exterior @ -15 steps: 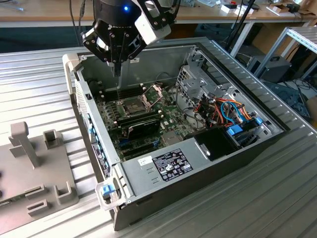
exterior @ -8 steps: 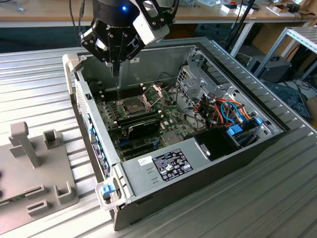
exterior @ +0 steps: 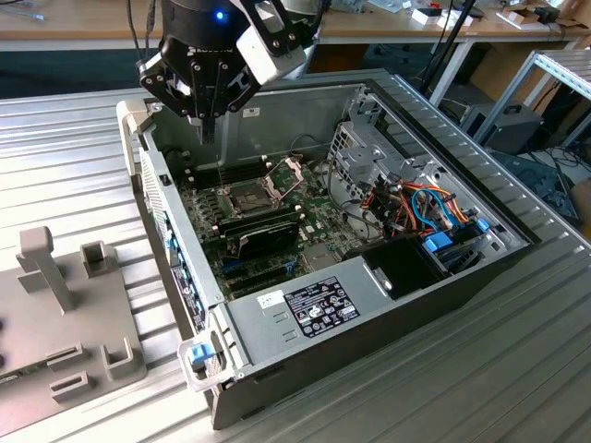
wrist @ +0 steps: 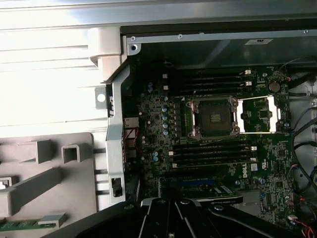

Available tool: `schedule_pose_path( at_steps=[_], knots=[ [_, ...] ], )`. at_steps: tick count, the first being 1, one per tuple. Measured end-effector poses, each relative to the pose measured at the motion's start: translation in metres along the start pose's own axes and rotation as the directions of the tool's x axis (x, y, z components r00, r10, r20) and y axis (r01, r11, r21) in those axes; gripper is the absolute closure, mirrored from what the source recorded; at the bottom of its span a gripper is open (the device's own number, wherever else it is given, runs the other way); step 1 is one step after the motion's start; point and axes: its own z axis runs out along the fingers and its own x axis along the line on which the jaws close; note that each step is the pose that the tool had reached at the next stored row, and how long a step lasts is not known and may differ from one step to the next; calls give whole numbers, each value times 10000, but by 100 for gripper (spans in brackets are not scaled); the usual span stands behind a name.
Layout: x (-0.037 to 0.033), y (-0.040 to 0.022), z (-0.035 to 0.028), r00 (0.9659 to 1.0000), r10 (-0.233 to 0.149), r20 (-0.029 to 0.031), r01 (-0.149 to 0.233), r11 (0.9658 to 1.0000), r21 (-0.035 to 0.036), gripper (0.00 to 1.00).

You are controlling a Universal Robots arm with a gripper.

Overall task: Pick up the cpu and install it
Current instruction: 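Reach for the cpu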

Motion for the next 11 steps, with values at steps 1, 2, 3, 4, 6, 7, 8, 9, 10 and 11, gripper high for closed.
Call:
schedule_pose_path(
  at_steps=[1, 2, 3, 4, 6, 7, 8, 9, 10, 11],
  knots=[
    [12, -1, 0, 10000, 0, 1, 0, 10000, 0, 89],
    [78, -6, -2, 10000, 0, 0, 0, 10000, 0, 89],
    [79, -6, -2, 10000, -2, 0, 2, 10000, -1, 89],
    [80, -6, -2, 10000, -3, 0, 3, 10000, 0, 89],
    [81, -6, -2, 10000, -1, 0, 1, 10000, 0, 89],
    [81, -6, -2, 10000, 0, 0, 0, 10000, 0, 89],
    [81, -6, -2, 10000, -1, 0, 1, 10000, 0, 89],
    [82, -6, -2, 10000, -1, 0, 1, 10000, 0, 89],
    [82, -6, -2, 10000, -1, 0, 1, 10000, 0, 89],
    [82, -6, -2, 10000, -1, 0, 1, 10000, 0, 89]
  ],
)
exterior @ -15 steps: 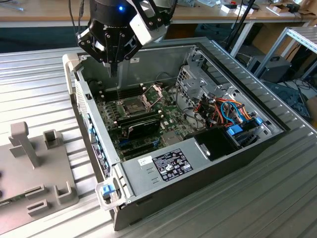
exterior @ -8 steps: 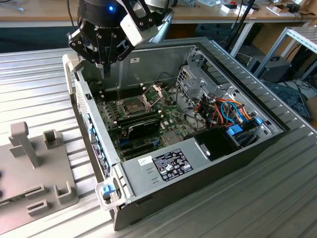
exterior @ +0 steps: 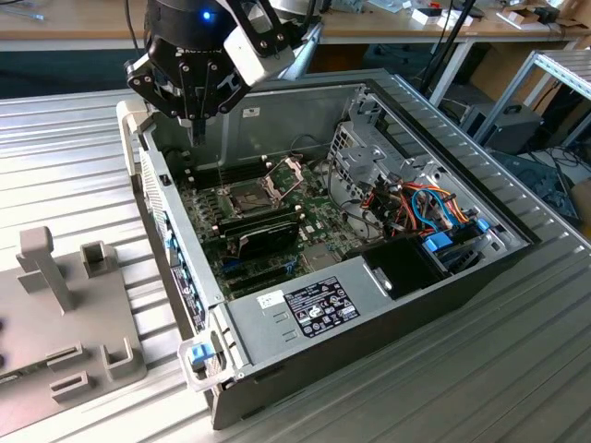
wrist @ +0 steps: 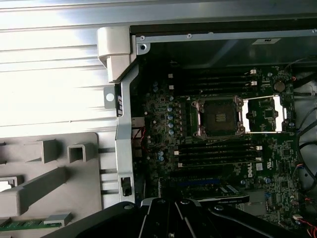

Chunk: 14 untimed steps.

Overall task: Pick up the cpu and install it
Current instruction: 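Reach for the cpu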

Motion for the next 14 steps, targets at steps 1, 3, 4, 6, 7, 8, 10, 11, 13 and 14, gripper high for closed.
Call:
schedule_pose_path(
  at_steps=[1, 3, 4, 6, 7, 8, 10, 11, 13, 14],
  knots=[
    [0, 0, 0, 10000, 0, 0, 0, 10000, 1, 89],
    [0, 0, 0, 10000, 0, 0, 0, 10000, 0, 89],
    [0, 0, 0, 10000, 0, 0, 0, 10000, 0, 89],
    [10, -1, 0, 10000, 3, 1, -3, 10000, 0, 89],
    [27, -2, -1, 10000, 0, 0, 0, 10000, 1, 89],
    [41, -3, -1, 10000, 0, 0, 0, 10000, 0, 89],
    [74, -6, -2, 10000, 0, 0, 0, 10000, 0, 89],
    [90, -7, -2, 10000, 1, 0, -1, 10000, 0, 89],
    [117, -9, -2, 10000, 1, 0, -1, 10000, 0, 89],
    [138, -10, -3, 10000, 0, 1, 0, 10000, -1, 89]
  ],
)
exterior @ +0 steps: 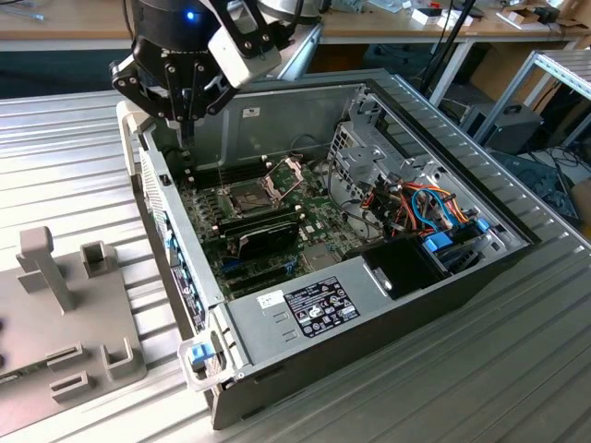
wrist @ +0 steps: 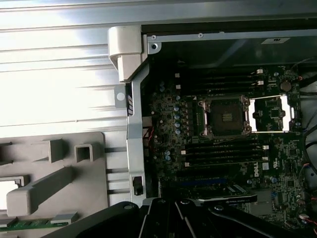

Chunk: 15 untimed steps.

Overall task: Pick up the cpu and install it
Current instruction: 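Reach for the cpu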

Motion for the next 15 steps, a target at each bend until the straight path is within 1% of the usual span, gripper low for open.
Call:
schedule_pose_path(
  at_steps=[4, 11, 15],
  knots=[
    [37, -3, -1, 10000, 0, 0, 0, 10000, 0, 89],
    [46, -3, -1, 10000, 0, 0, 0, 10000, 1, 89],
    [66, -5, -2, 10000, 0, 0, 0, 10000, 1, 89]
  ],
)
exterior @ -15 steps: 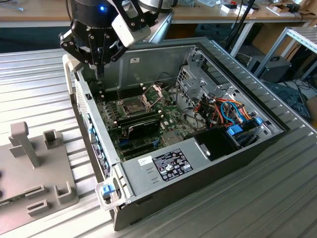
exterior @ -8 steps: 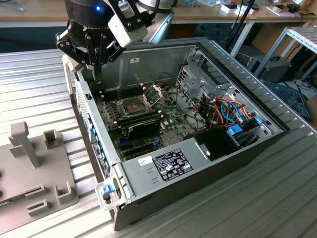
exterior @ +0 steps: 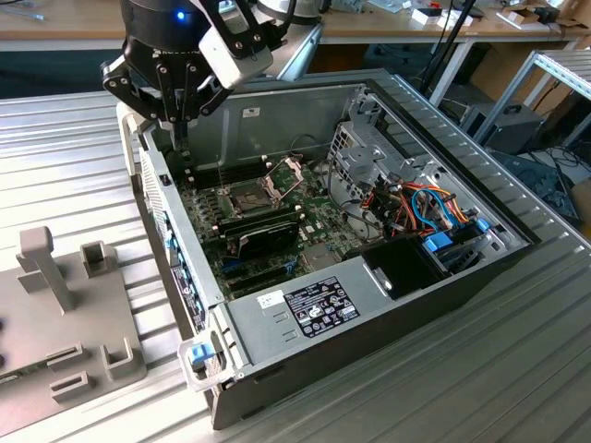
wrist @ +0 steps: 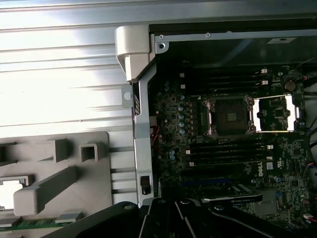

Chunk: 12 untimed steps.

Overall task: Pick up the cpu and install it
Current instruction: 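Reach for the cpu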

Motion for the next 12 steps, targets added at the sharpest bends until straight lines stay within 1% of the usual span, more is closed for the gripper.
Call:
schedule_pose_path(
  at_steps=[7, 12],
  knots=[
    [8, -1, 0, 10000, 0, 0, 0, 10000, 0, 89],
    [30, -2, -1, 10000, 0, 1, 0, 10000, 0, 89]
  ],
)
